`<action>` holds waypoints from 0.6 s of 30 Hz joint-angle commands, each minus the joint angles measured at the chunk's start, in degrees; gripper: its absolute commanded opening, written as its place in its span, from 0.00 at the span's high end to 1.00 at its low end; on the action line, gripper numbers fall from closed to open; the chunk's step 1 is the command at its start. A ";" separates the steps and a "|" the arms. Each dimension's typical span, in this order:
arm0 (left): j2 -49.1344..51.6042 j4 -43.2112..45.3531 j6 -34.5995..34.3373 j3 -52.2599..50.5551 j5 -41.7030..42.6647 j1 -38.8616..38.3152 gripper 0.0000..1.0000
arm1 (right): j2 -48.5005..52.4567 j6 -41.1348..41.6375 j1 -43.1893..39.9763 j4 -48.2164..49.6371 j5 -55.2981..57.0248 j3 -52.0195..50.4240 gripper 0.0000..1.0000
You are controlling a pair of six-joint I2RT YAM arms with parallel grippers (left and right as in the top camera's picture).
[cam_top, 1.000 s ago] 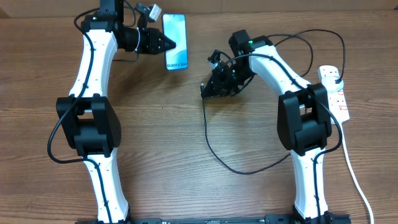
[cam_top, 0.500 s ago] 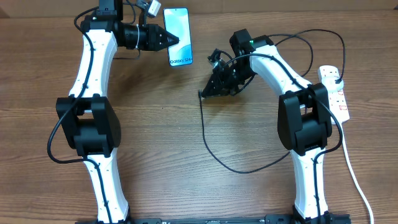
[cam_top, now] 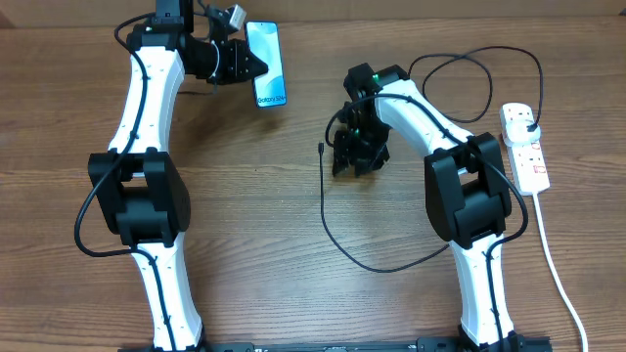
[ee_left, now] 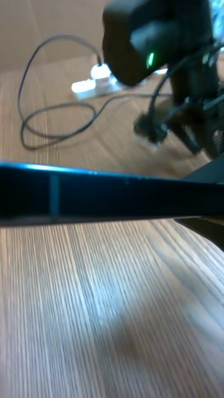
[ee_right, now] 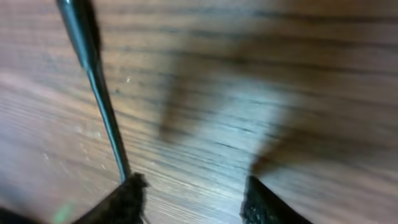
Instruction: Plug charger to phone and switch on socket
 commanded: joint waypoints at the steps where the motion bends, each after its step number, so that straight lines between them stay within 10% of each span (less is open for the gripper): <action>1: -3.34 0.13 -2.49 1.57 -2.97 -0.07 0.96 | -2.45 3.23 1.18 -2.21 3.50 7.48 0.18; 4: -3.34 0.15 -2.49 1.57 -2.95 -0.07 0.96 | -2.45 3.30 2.91 -1.75 7.39 12.39 0.09; 9: -3.34 0.09 -2.47 1.57 -2.95 -0.07 0.96 | -2.23 12.07 7.10 6.16 21.88 12.59 0.47; 18: -3.34 -1.38 -2.45 1.57 -2.97 0.00 0.96 | -2.14 18.01 10.84 13.55 28.52 7.45 0.51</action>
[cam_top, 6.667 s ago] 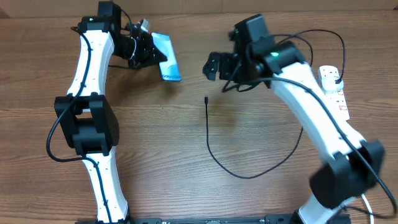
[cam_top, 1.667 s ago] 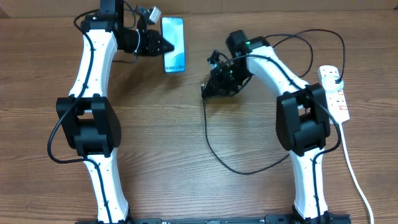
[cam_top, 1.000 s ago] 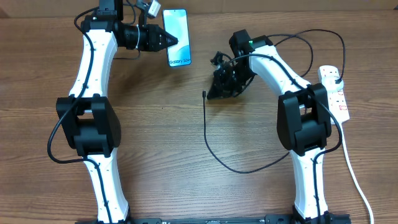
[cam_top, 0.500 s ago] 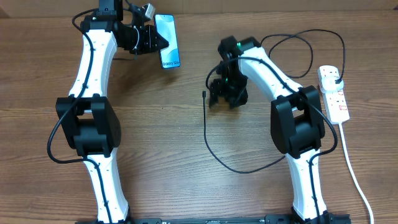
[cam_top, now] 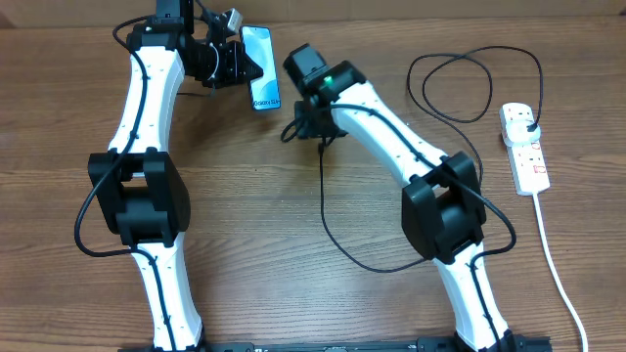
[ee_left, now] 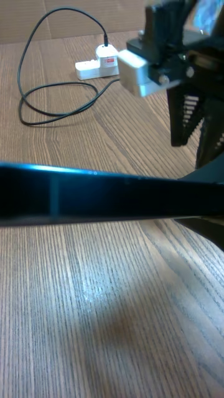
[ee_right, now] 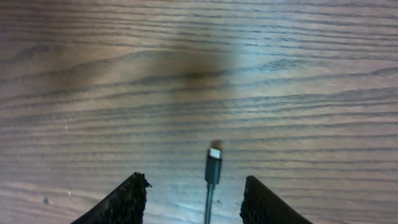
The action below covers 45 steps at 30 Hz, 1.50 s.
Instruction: Plug charger to phone and switch on socket
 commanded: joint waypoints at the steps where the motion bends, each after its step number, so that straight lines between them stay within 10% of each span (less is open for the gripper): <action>1: -3.34 0.11 -0.76 1.57 1.07 0.00 0.96 | -1.64 3.02 -0.31 1.40 3.69 -3.58 0.53; 24: -3.34 -0.37 -0.76 1.57 1.09 0.00 0.96 | -1.62 2.97 0.07 3.52 -2.38 -10.97 0.69; 30: -3.34 -0.74 -0.76 1.57 0.85 0.00 0.96 | -1.62 2.99 0.07 5.81 -2.38 -15.45 0.96; 43: -3.34 -0.96 -0.76 1.57 0.50 0.00 0.96 | -1.64 1.01 0.07 -11.91 -7.08 -15.41 0.96; 45: -3.34 -0.92 -0.76 1.57 0.48 0.00 0.96 | -1.64 1.03 -0.02 -11.56 -6.62 -15.41 0.84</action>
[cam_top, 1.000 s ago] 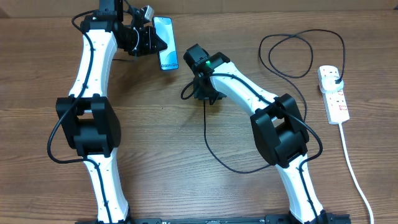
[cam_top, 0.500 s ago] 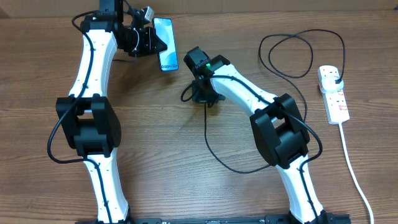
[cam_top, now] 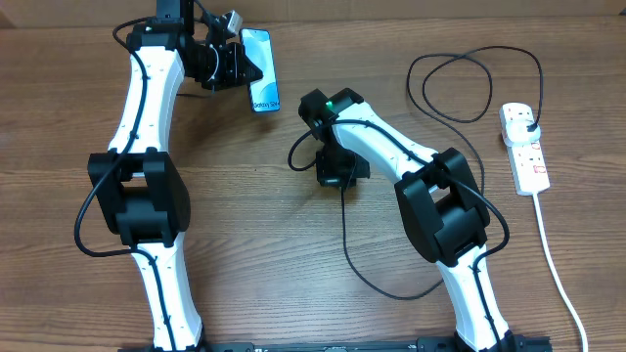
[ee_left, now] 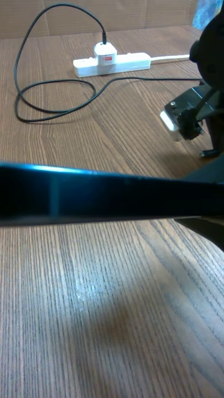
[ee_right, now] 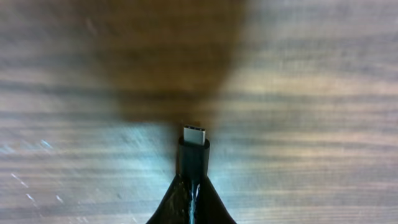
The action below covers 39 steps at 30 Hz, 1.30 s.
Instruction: Plug charger to phone and switch on socket
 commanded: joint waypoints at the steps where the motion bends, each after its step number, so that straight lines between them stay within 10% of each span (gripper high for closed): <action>1: -3.34 0.28 -0.76 1.57 0.92 0.00 0.96 | -0.22 -1.01 -0.20 0.98 -0.81 -0.79 0.64; 6: -3.34 -0.04 -0.76 1.57 0.94 0.00 0.96 | -0.22 -0.98 -1.57 2.25 -0.50 -0.79 0.48; 39: -3.34 -0.70 -0.74 1.57 0.50 0.00 0.96 | -0.20 0.50 0.28 4.55 -1.49 -7.13 0.70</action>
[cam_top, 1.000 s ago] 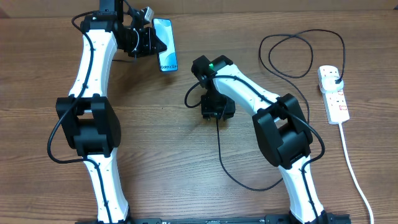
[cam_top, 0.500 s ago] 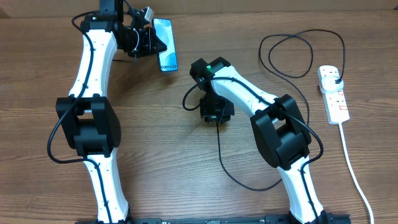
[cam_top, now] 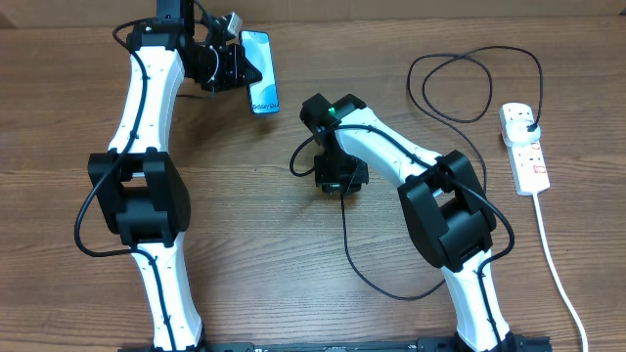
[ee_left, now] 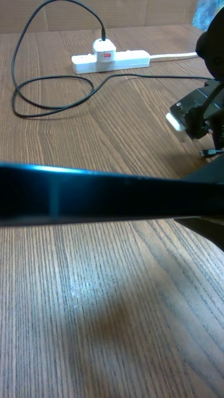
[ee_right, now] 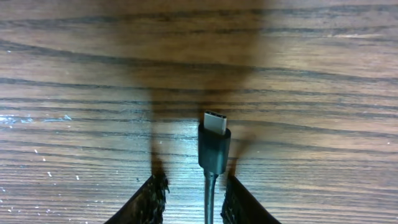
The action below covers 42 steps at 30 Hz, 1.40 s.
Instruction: Plug charger to phone and switch on socket
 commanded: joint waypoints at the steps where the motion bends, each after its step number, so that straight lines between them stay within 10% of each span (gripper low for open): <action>1: -3.34 0.20 -0.74 1.57 1.14 0.00 0.96 | 2.16 0.07 -0.07 0.42 1.88 -2.54 0.71; 42: -3.34 -0.22 -0.74 1.57 1.11 0.00 0.96 | 2.16 -0.61 -0.79 7.50 -0.26 -7.10 0.74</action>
